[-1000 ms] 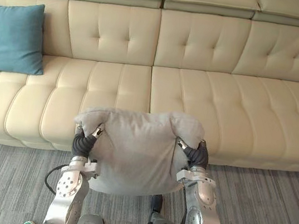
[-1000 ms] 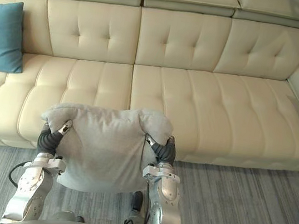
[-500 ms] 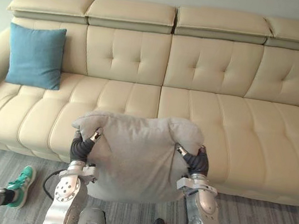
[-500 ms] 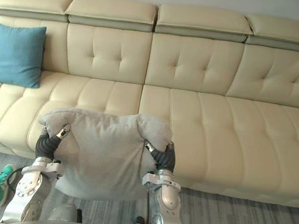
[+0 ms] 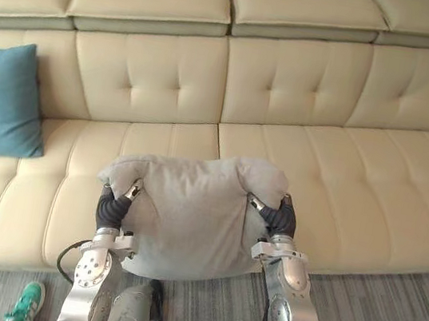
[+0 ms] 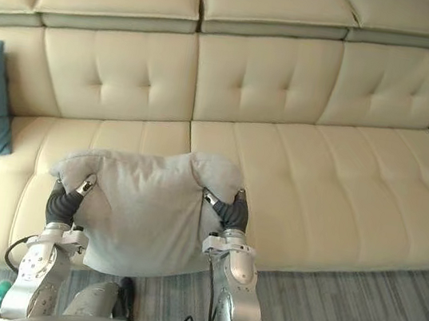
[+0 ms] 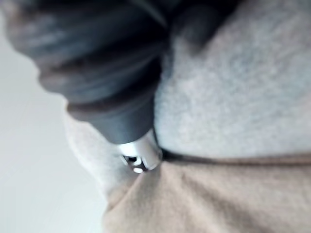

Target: Pick up cushions and gather them together orderly.

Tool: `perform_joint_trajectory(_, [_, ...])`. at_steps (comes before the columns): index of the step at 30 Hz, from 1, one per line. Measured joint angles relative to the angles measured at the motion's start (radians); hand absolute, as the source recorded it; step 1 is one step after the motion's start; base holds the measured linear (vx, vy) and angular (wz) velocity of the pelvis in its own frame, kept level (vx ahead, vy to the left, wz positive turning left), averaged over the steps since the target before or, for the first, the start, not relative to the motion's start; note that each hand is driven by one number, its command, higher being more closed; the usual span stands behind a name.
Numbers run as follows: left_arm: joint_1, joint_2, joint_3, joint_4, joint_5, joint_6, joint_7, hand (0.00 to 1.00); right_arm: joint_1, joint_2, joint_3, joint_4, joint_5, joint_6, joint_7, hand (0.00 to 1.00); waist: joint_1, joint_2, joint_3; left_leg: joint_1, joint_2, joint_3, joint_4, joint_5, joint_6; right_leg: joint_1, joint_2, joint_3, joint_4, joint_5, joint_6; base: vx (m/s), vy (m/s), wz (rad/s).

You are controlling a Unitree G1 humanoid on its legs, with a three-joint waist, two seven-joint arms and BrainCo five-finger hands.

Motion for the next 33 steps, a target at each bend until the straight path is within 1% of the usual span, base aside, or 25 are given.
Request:
perform_joint_trajectory(1, [-0.005,0.002,-0.001,0.002,0.000,0.001,0.002,1.00,-0.015,0.000,-0.001,0.019,0.000,0.000,0.000,1.00,-0.007,-0.002,0.001,0.031,-0.003,0.011,-0.026,-0.002,0.006,-0.058,-0.009,-0.011,0.130,-0.005,0.007,0.27,0.148,-0.51])
perform_joint_trajectory(2, [-0.004,0.003,-0.003,0.003,0.000,0.001,0.005,1.00,-0.018,0.000,-0.002,0.026,0.000,0.000,0.000,1.00,-0.012,-0.002,0.001,0.051,-0.004,0.011,-0.038,-0.003,0.008,-0.078,-0.012,-0.011,0.186,-0.003,0.004,0.23,0.099,-0.17])
perform_joint_trajectory(3, [0.000,0.007,-0.004,0.004,0.000,0.003,0.010,1.00,-0.021,0.001,-0.001,0.044,-0.001,0.000,0.000,1.00,-0.021,-0.002,0.002,0.099,-0.006,0.009,-0.069,-0.004,0.010,-0.106,-0.016,-0.012,0.280,-0.009,-0.001,0.23,0.009,-0.01])
perform_joint_trajectory(4, [0.002,0.017,-0.004,0.005,0.001,0.003,0.016,1.00,-0.021,0.004,0.003,0.060,-0.010,0.000,0.001,1.00,-0.032,-0.001,0.002,0.175,-0.006,0.005,-0.123,-0.002,0.006,-0.131,-0.010,-0.037,0.391,-0.085,-0.040,0.22,-0.021,0.03])
perform_joint_trajectory(5, [0.002,0.020,-0.003,0.004,0.000,-0.004,0.018,1.00,-0.021,0.004,0.012,0.060,-0.010,0.000,0.001,1.00,-0.035,0.000,-0.001,0.208,-0.006,0.005,-0.151,0.002,0.000,-0.159,0.000,-0.061,0.414,-0.123,-0.047,0.20,-0.056,0.05])
perform_joint_trajectory(6, [0.001,0.021,-0.003,0.004,0.000,-0.009,0.020,1.00,-0.022,0.004,0.015,0.060,-0.010,0.000,0.001,1.00,-0.037,0.000,-0.002,0.215,-0.006,0.005,-0.159,0.003,-0.001,-0.174,0.006,-0.069,0.410,-0.136,-0.055,0.16,-0.139,0.08])
perform_joint_trajectory(7, [-0.007,0.026,-0.002,0.004,0.000,-0.013,0.022,1.00,-0.024,0.005,0.015,0.060,-0.009,0.000,0.002,1.00,-0.039,-0.007,-0.007,0.226,-0.001,0.003,-0.171,0.007,-0.008,-0.224,0.033,-0.089,0.354,-0.147,-0.076,0.16,-0.169,0.10])
perform_joint_trajectory(8, [-0.009,0.027,-0.002,0.005,0.000,-0.014,0.022,1.00,-0.024,0.007,0.015,0.060,-0.009,0.000,0.002,1.00,-0.039,-0.014,-0.010,0.228,0.002,0.001,-0.172,0.009,-0.013,-0.235,0.049,-0.088,0.303,-0.134,-0.088,0.16,-0.195,0.19])
perform_joint_trajectory(9, [-0.007,0.033,-0.002,0.006,0.000,-0.014,0.022,1.00,-0.020,0.016,0.016,0.060,-0.008,0.000,0.002,1.00,-0.044,-0.027,-0.015,0.229,-0.001,-0.005,-0.167,0.010,-0.025,-0.226,0.081,-0.084,0.160,-0.039,-0.111,0.18,-0.195,0.28])
perform_joint_trajectory(10, [-0.010,0.022,-0.005,0.035,0.001,-0.013,0.022,1.00,-0.017,0.000,0.014,0.061,-0.008,0.000,0.001,1.00,-0.053,0.007,-0.014,0.239,0.004,-0.059,-0.168,-0.005,-0.058,-0.197,0.115,-0.082,0.095,0.063,-0.090,0.22,-0.172,0.28])
perform_joint_trajectory(11, [-0.010,0.002,-0.005,0.050,0.001,-0.006,0.021,1.00,-0.016,-0.018,0.014,0.061,-0.008,0.001,0.002,1.00,-0.053,0.033,-0.014,0.243,0.024,-0.076,-0.169,-0.005,-0.061,-0.161,0.133,-0.089,0.040,0.083,-0.098,0.22,-0.142,0.13])
perform_joint_trajectory(12, [-0.007,-0.005,-0.005,0.051,0.002,-0.004,0.021,1.00,-0.016,-0.025,0.014,0.061,-0.008,0.001,0.002,1.00,-0.051,0.039,-0.015,0.250,0.031,-0.078,-0.172,-0.005,-0.061,-0.145,0.142,-0.089,0.014,0.087,-0.097,0.13,-0.084,-0.17])
perform_joint_trajectory(13, [-0.005,-0.020,-0.007,0.052,0.005,-0.004,0.018,1.00,-0.015,-0.039,0.014,0.060,-0.008,0.001,0.002,1.00,-0.040,0.051,-0.017,0.264,0.050,-0.090,-0.192,-0.006,-0.064,-0.102,0.171,-0.092,-0.052,0.113,-0.108,0.07,-0.079,-0.19])
perform_joint_trajectory(14, [-0.008,-0.022,-0.008,0.052,0.007,-0.004,0.016,1.00,-0.015,-0.043,0.013,0.058,-0.008,0.001,0.002,1.00,-0.041,0.051,-0.017,0.272,0.054,-0.104,-0.202,-0.006,-0.064,-0.082,0.181,-0.097,-0.086,0.125,-0.110,0.05,-0.089,-0.12])
perform_joint_trajectory(15, [-0.013,-0.022,-0.012,0.051,0.009,-0.005,0.014,1.00,-0.014,-0.042,0.007,0.048,-0.008,0.001,0.002,1.00,-0.046,0.051,-0.019,0.281,0.063,-0.134,-0.220,-0.011,-0.074,-0.048,0.200,-0.110,-0.149,0.152,-0.114,0.04,-0.041,0.04])
perform_joint_trajectory(16, [-0.014,-0.022,-0.012,0.051,0.009,-0.005,0.014,1.00,-0.015,-0.042,0.006,0.044,-0.008,0.001,0.002,1.00,-0.046,0.050,-0.019,0.280,0.065,-0.137,-0.224,-0.011,-0.085,-0.041,0.204,-0.111,-0.167,0.161,-0.113,0.00,0.000,0.00])
perform_joint_trajectory(18, [-0.014,-0.025,-0.012,0.052,0.009,-0.002,0.014,1.00,-0.016,-0.040,0.006,0.039,-0.008,0.001,0.002,1.00,-0.042,0.044,-0.020,0.281,0.060,-0.138,-0.238,-0.003,-0.102,-0.011,0.212,-0.110,-0.242,0.203,-0.110,0.00,0.000,0.00])
perform_joint_trajectory(19, [-0.014,-0.023,-0.011,0.051,0.009,-0.001,0.014,1.00,-0.016,-0.039,0.006,0.039,-0.007,0.001,0.003,1.00,-0.035,0.044,-0.020,0.286,0.054,-0.140,-0.241,-0.002,-0.102,0.004,0.209,-0.110,-0.267,0.217,-0.109,0.00,0.000,0.00])
perform_joint_trajectory(26, [-0.024,-0.021,-0.003,0.043,0.010,0.000,0.022,1.00,-0.025,-0.023,0.011,0.039,-0.005,0.002,0.005,1.00,-0.011,0.039,-0.030,0.304,0.035,-0.159,-0.257,0.013,-0.101,0.019,0.193,-0.118,-0.268,0.222,-0.107,-0.03,0.025,0.09])
perform_joint_trajectory(28, [-0.069,-0.016,-0.002,0.043,0.013,0.000,0.045,1.00,-0.062,-0.019,0.011,0.039,-0.008,0.002,-0.001,1.00,-0.012,0.030,-0.035,0.300,0.022,-0.180,-0.288,0.040,-0.098,0.017,0.183,-0.138,-0.268,0.223,-0.107,-0.08,-0.016,0.23])
perform_joint_trajectory(31, [-0.143,0.003,0.005,0.046,0.014,-0.001,0.078,1.00,-0.147,-0.019,0.017,0.045,-0.011,0.002,-0.011,1.00,-0.011,0.029,-0.037,0.281,0.019,-0.186,-0.287,0.051,-0.099,0.001,0.179,-0.141,-0.273,0.234,-0.110,-0.11,-0.019,0.10])
perform_joint_trajectory(33, [-0.236,0.036,0.010,0.067,0.032,-0.010,0.117,1.00,-0.240,-0.019,0.023,0.048,-0.024,0.002,-0.045,1.00,-0.007,0.028,-0.037,0.249,0.018,-0.189,-0.285,0.062,-0.101,-0.030,0.177,-0.142,-0.274,0.246,-0.114,-0.14,-0.037,0.02])
